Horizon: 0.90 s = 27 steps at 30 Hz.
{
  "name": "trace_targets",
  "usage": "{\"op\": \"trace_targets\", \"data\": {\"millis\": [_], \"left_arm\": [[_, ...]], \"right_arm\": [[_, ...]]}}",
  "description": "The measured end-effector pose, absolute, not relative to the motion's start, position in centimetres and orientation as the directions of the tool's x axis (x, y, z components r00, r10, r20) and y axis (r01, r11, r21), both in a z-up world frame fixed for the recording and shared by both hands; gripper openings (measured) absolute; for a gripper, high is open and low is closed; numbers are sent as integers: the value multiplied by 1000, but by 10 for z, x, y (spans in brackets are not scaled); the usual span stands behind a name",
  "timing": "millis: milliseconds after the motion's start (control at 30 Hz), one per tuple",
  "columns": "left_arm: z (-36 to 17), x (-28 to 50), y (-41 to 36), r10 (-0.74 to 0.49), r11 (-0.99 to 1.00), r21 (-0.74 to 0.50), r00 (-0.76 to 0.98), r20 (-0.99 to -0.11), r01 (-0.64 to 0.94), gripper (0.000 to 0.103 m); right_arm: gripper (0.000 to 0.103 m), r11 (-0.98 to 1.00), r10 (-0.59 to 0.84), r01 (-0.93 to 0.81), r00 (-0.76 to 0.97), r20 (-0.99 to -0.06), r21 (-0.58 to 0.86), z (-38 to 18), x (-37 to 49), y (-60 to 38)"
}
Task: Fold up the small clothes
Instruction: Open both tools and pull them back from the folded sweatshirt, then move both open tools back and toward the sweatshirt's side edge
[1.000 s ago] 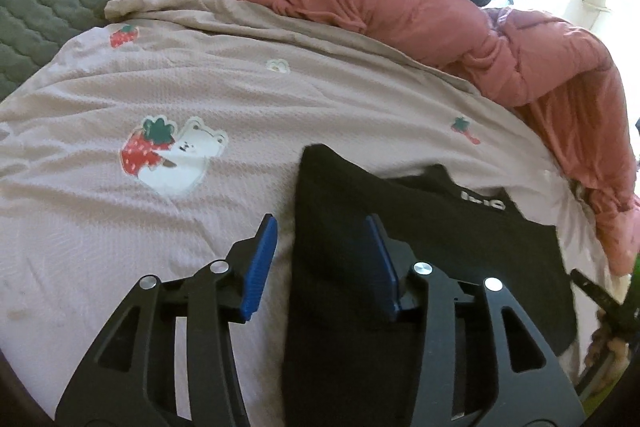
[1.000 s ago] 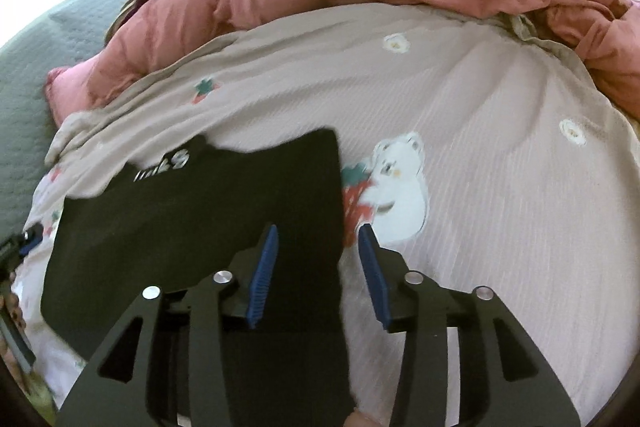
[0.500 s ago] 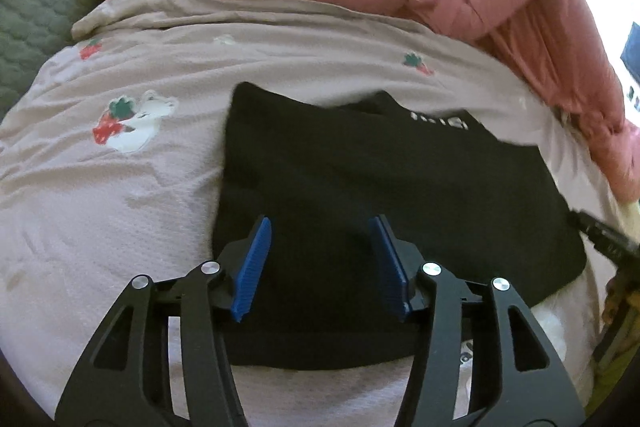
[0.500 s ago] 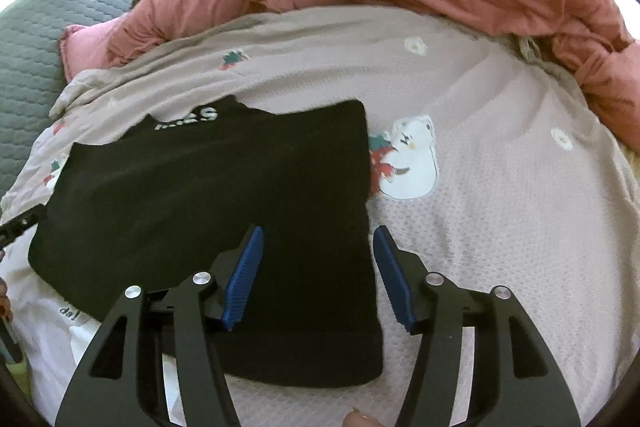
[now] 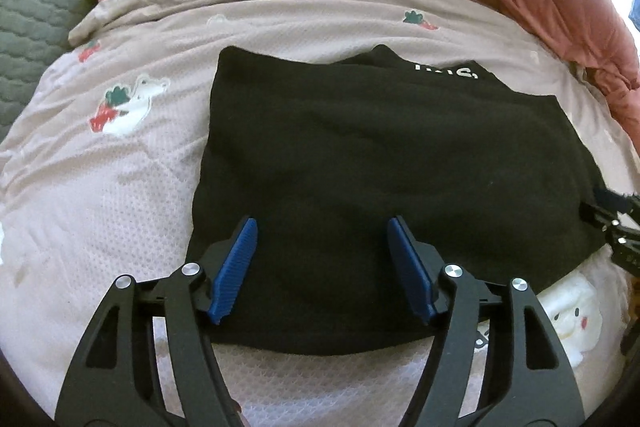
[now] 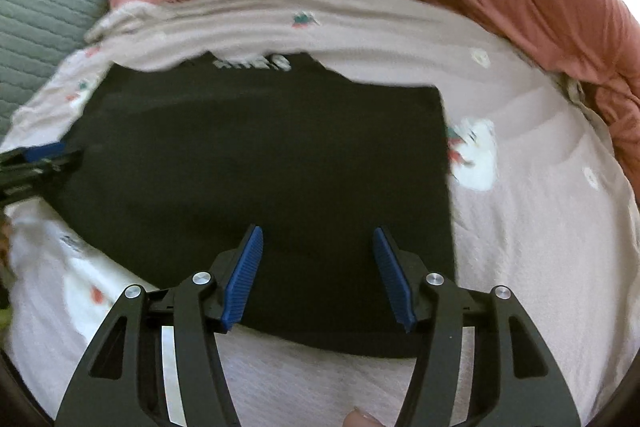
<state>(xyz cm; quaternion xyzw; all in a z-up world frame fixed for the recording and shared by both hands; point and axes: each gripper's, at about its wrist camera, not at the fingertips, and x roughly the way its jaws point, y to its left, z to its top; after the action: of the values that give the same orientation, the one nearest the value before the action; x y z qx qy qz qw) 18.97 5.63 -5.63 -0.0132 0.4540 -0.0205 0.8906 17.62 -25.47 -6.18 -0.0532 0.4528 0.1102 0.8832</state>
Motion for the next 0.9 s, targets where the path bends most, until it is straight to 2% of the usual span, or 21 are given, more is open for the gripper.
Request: {"op": "trace_targets", "data": {"millis": [533,833,900], "left_arm": [[-55,182,58,-51,999,-49,580,-813,20,61],[-42,165,63,-86,995,-102,616,-783,9,61],[-37,159,62,-90,994,-107,629,-772,10,69]], "right_arm": [[56,977,162,-205,562,-811,53,-63,168,-261],[57,981,166,-179,556,-814,78,-60,161,-267],[57,980,172,-176,554,-815,87,-59,160,-268]]}}
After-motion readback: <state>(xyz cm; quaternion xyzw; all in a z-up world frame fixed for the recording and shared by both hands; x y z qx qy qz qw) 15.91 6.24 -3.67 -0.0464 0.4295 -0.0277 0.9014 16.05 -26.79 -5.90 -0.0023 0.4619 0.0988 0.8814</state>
